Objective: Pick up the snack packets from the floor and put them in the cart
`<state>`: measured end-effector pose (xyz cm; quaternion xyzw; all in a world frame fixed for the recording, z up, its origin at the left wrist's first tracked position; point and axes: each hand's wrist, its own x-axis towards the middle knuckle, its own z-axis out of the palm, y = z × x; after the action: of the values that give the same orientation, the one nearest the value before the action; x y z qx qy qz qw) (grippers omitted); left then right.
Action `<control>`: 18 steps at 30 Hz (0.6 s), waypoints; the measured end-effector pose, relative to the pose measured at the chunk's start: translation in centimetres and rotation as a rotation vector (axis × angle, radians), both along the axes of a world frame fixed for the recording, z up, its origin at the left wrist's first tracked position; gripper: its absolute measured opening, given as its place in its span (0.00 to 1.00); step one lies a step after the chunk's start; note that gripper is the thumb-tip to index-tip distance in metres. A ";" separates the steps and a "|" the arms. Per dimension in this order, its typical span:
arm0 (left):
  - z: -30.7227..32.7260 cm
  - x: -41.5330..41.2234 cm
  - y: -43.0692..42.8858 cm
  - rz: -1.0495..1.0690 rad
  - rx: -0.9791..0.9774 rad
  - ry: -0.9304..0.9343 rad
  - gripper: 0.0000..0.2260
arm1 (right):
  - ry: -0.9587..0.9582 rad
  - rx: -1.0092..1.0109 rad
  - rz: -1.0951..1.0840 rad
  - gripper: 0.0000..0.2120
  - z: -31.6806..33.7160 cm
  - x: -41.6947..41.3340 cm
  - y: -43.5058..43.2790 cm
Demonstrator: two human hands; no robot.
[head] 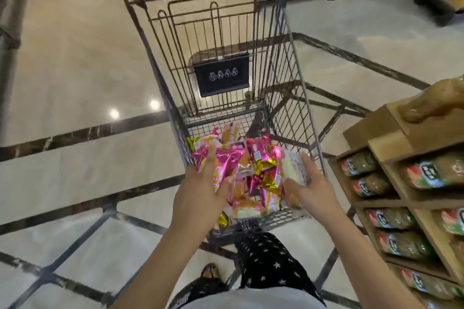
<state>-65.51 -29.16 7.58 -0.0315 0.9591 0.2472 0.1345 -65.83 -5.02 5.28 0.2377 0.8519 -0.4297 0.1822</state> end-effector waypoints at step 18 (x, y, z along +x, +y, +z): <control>-8.6 -11.9 3.6 0.039 -0.183 -0.199 0.40 | -0.242 0.337 0.334 0.39 -8.2 -11.1 2.3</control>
<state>-77.38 -25.60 -1.01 -0.0869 0.9587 0.1570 0.2207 -76.88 -2.67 -2.89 0.1702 0.9109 -0.2141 0.3089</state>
